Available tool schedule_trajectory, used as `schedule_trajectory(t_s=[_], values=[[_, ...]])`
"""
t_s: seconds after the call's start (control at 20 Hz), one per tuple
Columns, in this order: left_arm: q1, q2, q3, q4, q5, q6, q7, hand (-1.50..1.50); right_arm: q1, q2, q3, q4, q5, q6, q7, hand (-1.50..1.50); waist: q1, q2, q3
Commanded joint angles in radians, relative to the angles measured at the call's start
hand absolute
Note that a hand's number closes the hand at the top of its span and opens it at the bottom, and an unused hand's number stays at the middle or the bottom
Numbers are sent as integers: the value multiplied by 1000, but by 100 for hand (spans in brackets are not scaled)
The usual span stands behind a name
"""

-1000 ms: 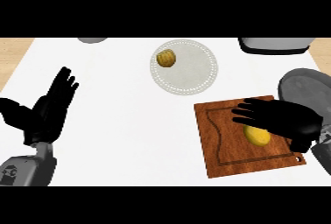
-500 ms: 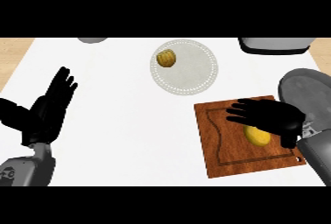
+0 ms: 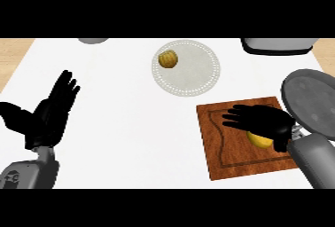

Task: Pick the lemon from the cutting board and place it in the pan

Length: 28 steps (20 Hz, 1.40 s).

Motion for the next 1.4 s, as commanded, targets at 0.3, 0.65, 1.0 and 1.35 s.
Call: schedule_trajectory(t_s=[0.3, 0.65, 1.0, 1.35], values=[[32, -1, 37, -30, -6, -35, 3, 0, 14, 89, 20, 75, 68, -102, -87, 150, 0, 0, 0], [-67, -25, 18, 10, -44, -9, 65, 0, -34, 110, -39, 174, 48, -119, -162, 150, -2, 0, 0], [-4, -22, 49, -2, -33, -23, 16, 0, 83, 126, -160, -6, -38, -37, 30, 150, -28, -10, -1], [62, -14, 76, -17, -31, -6, 28, 0, 269, 198, -370, -242, -91, -86, 385, 150, -86, -29, -4]])
